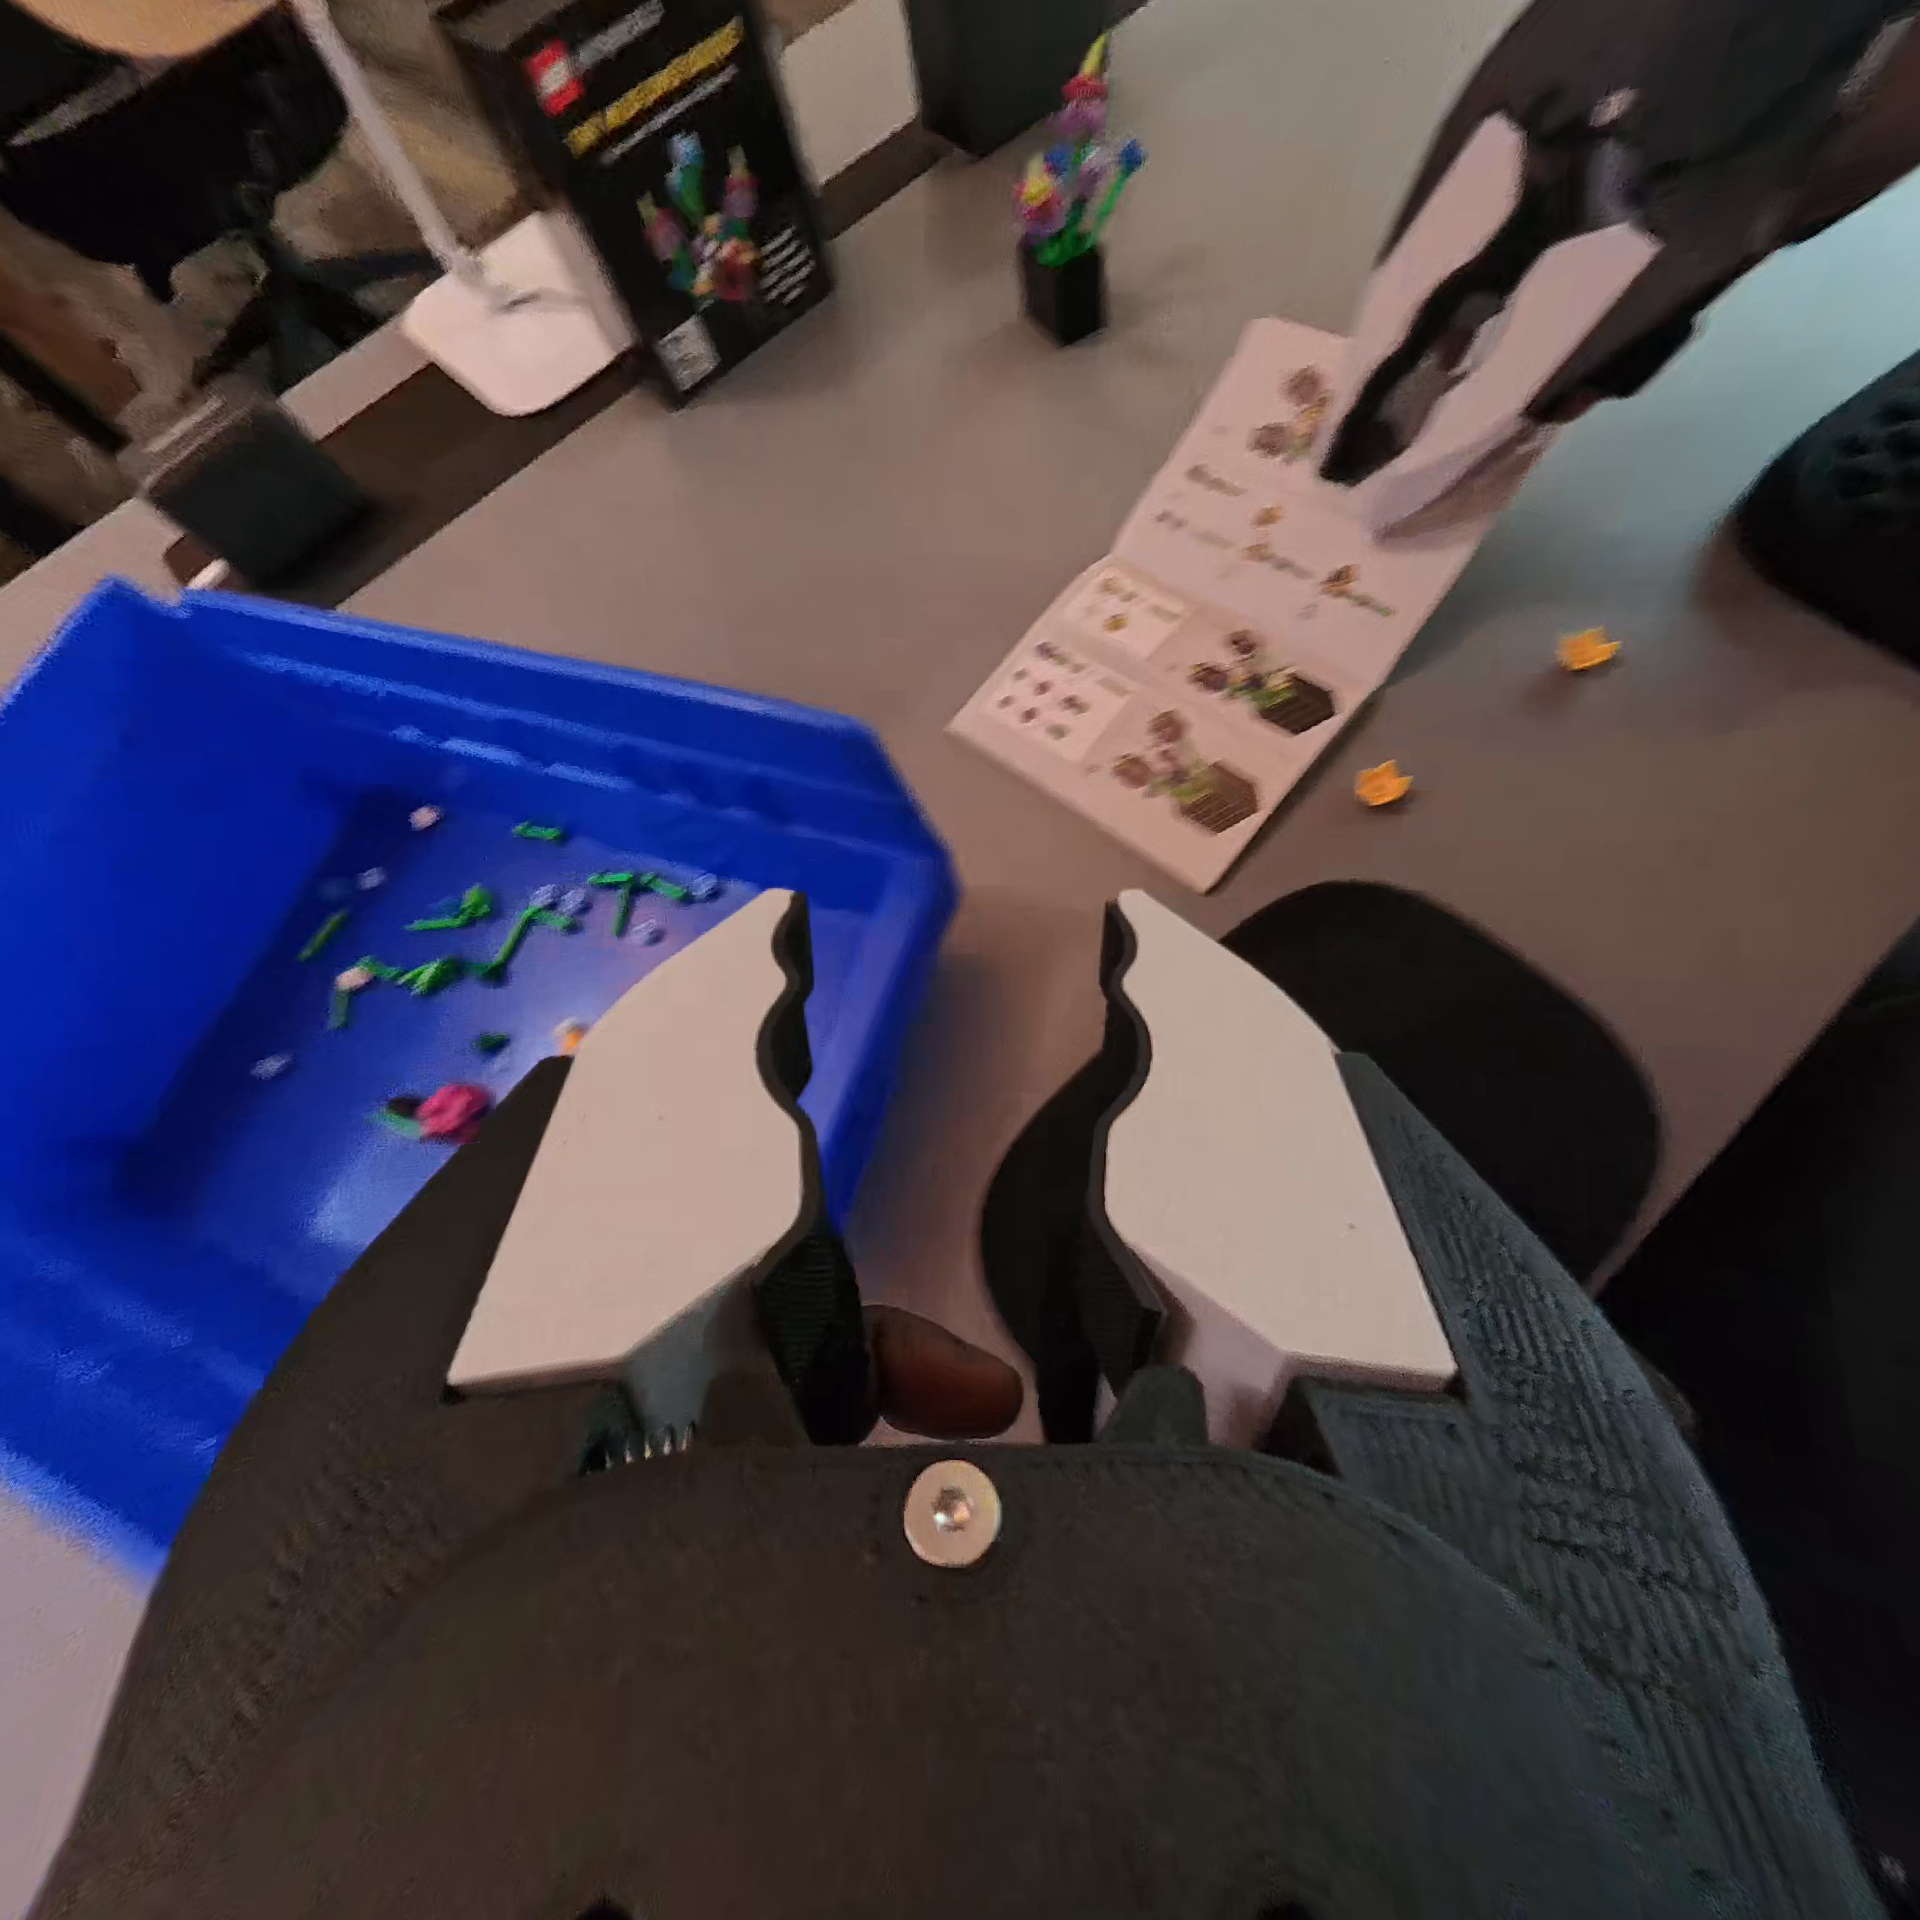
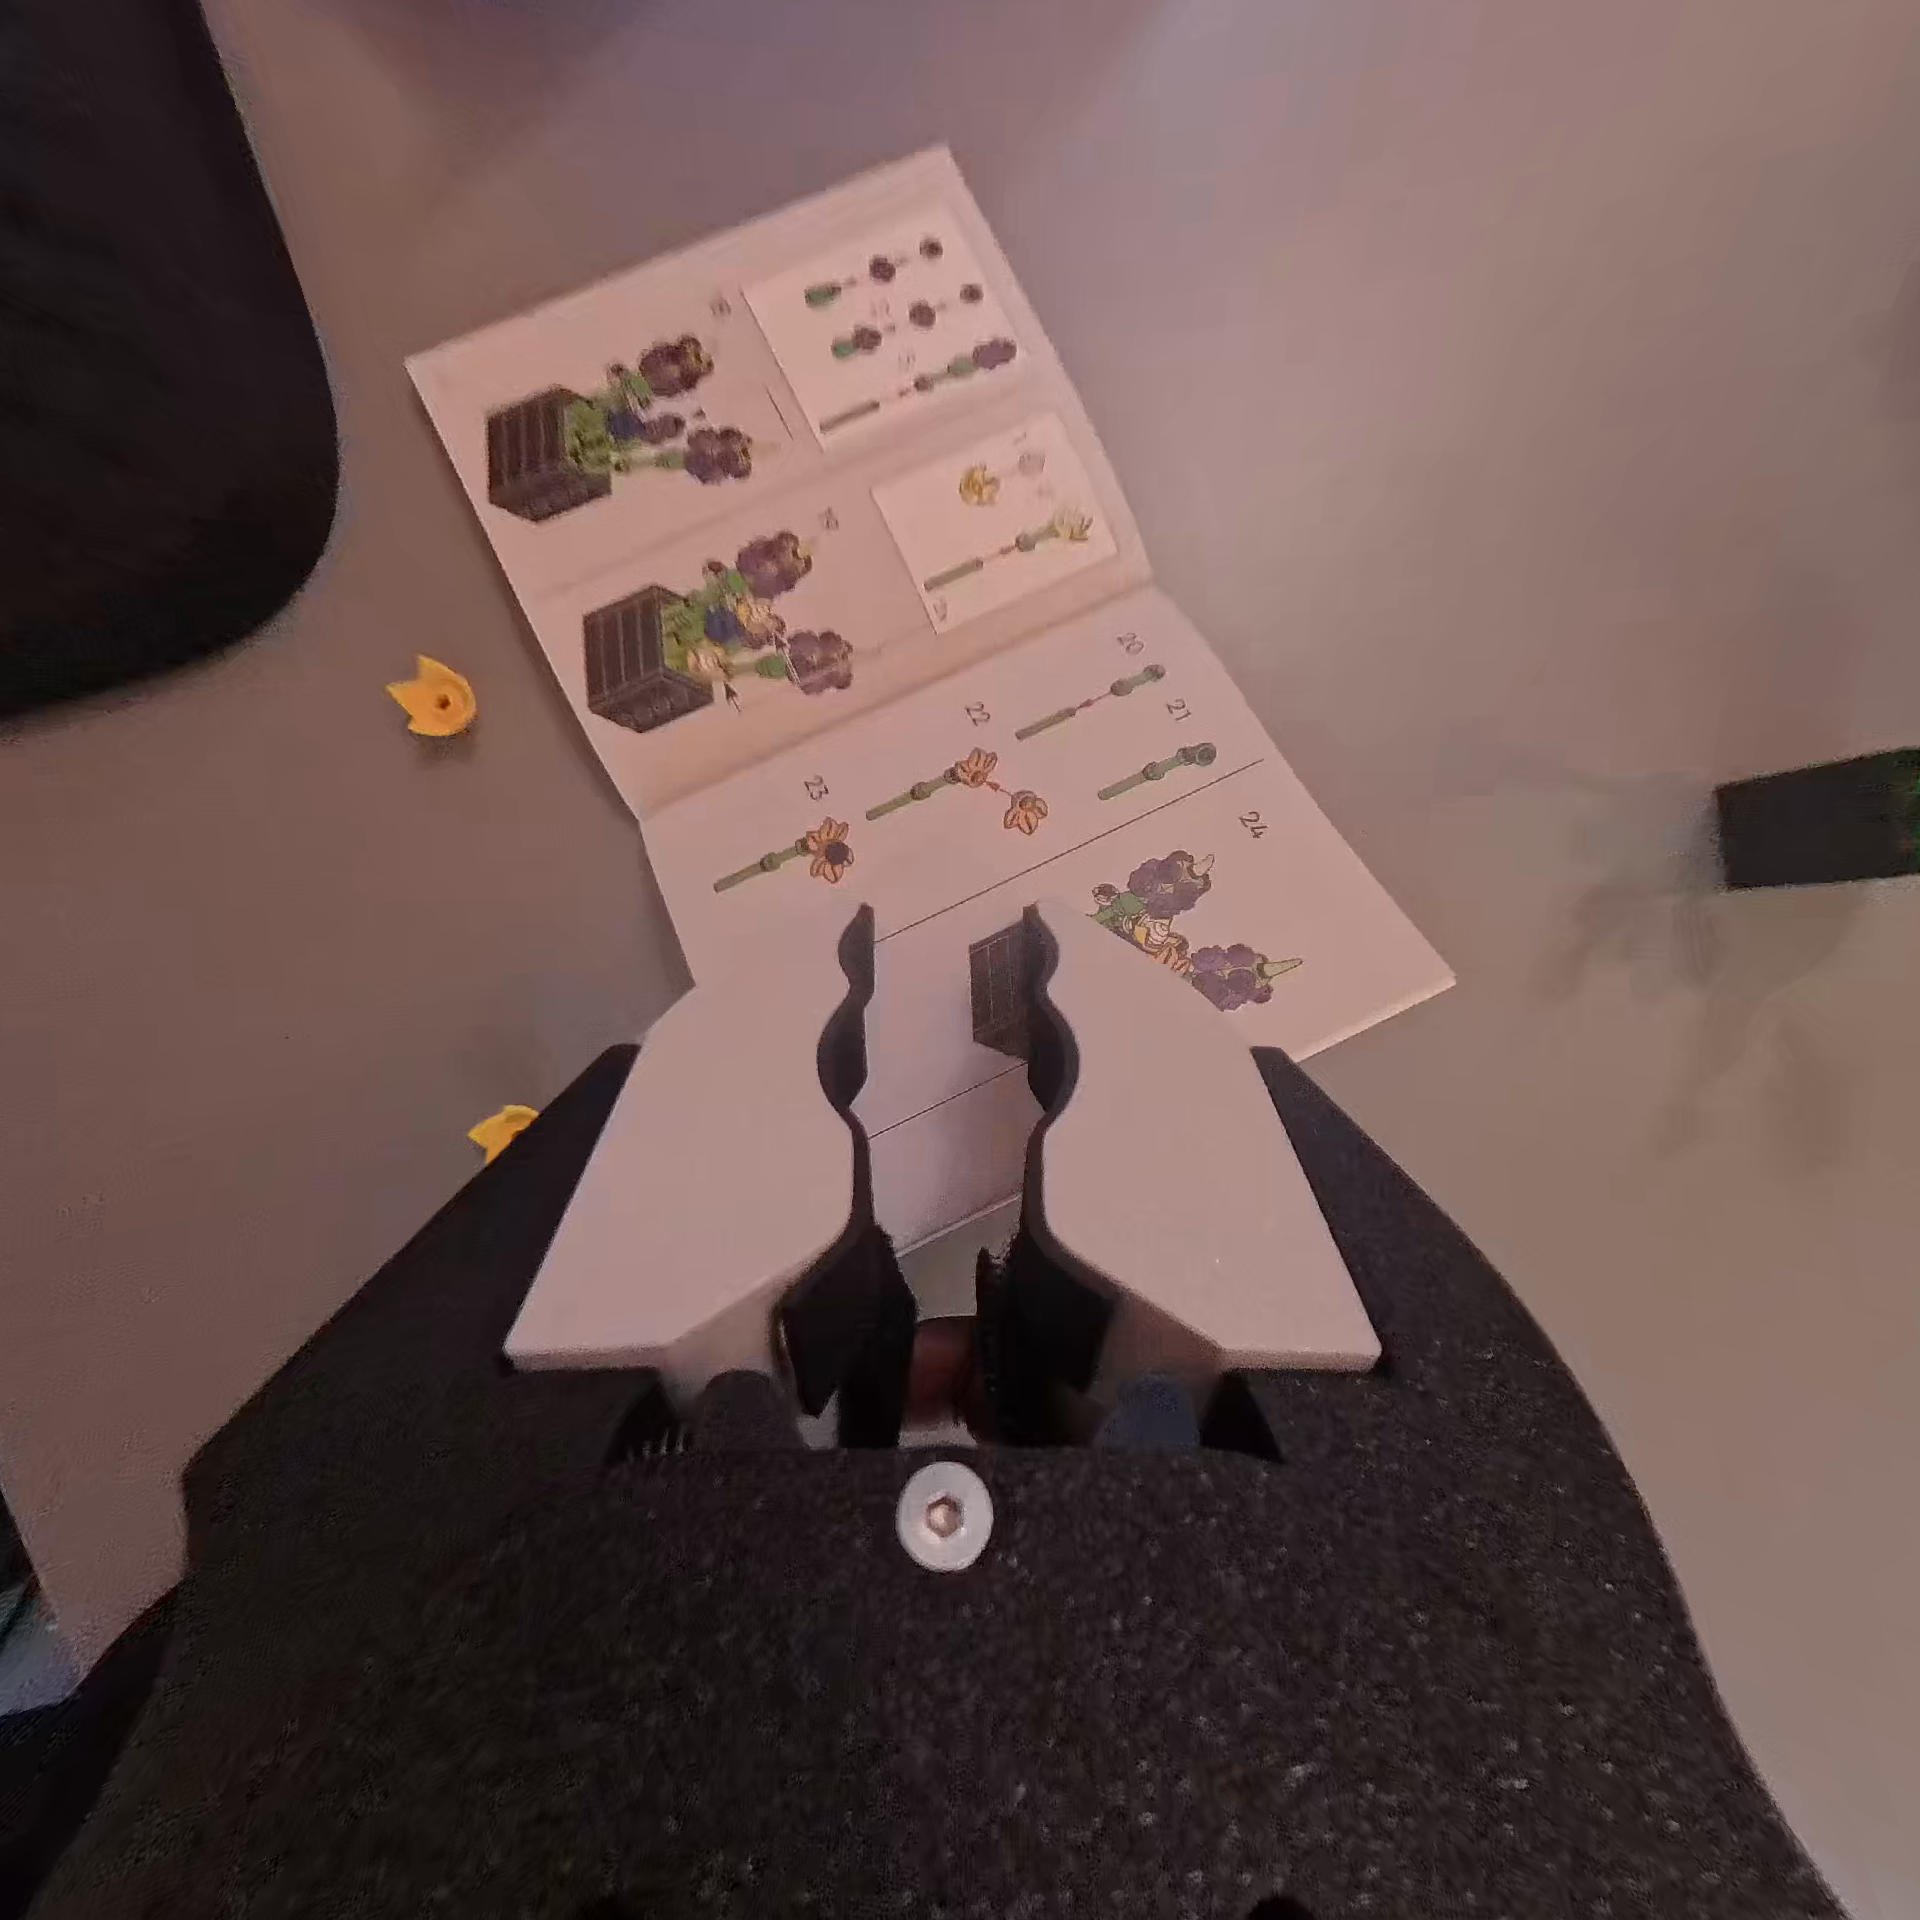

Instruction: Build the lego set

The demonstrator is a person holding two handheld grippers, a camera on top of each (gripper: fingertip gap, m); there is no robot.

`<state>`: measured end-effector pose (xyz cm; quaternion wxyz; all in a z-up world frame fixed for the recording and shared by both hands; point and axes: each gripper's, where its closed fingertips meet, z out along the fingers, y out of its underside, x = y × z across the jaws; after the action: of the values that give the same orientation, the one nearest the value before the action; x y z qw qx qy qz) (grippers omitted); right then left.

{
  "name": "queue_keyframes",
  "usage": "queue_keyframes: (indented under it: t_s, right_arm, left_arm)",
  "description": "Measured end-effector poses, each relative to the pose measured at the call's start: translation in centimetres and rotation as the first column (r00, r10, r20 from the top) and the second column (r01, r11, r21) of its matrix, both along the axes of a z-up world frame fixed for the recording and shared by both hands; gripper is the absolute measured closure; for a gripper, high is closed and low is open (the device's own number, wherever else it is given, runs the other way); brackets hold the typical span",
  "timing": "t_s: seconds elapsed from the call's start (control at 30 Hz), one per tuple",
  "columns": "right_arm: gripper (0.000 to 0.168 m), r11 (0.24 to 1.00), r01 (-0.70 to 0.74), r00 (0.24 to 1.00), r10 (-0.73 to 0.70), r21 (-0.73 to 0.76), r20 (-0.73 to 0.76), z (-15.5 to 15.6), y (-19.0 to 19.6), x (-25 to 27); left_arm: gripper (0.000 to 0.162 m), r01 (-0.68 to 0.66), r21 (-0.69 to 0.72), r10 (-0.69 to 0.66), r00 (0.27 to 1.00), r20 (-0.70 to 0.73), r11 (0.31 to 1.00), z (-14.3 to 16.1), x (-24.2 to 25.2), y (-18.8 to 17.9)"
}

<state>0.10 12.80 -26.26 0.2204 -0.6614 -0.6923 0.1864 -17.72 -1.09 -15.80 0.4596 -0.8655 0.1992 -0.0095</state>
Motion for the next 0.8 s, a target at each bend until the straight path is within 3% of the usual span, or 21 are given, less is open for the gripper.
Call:
queue_keyframes:
  t_s: [0.13,0.33,0.5,0.57,0.63,0.8]
  right_arm:
    - [0.141,0.998,0.056,0.997,-0.055,-0.022,0.045,-0.8,0.3,0.6]
    - [0.140,0.997,0.075,0.994,-0.073,-0.015,0.082,-1.6,0.1,1.4]
    - [0.140,0.995,0.088,0.993,-0.085,-0.044,0.077,-2.1,-0.2,1.6]
    - [0.140,0.995,0.088,0.994,-0.084,-0.054,0.076,-2.2,-0.2,1.6]
    - [0.140,0.994,0.087,0.994,-0.083,-0.063,0.068,-2.1,-0.2,1.6]
    - [0.140,0.994,0.085,0.995,-0.080,-0.075,0.062,-2.1,-0.2,1.6]
  left_arm:
    - [0.112,-0.051,-0.177,0.032,0.994,-0.105,0.983,-0.3,-6.0,1.1]
    - [0.120,-0.068,-0.421,-0.043,0.968,-0.249,0.904,-2.9,-12.9,4.8]
    - [0.127,-0.316,-0.536,0.087,0.908,-0.409,0.783,-5.7,-21.6,8.1]
    - [0.133,-0.268,-0.557,0.080,0.938,-0.339,0.786,-6.9,-22.0,10.3]
    - [0.141,-0.260,-0.551,0.056,0.932,-0.358,0.793,-7.8,-23.2,12.0]
    - [0.148,-0.075,-0.592,-0.203,0.898,-0.390,0.803,-10.3,-23.6,13.3]
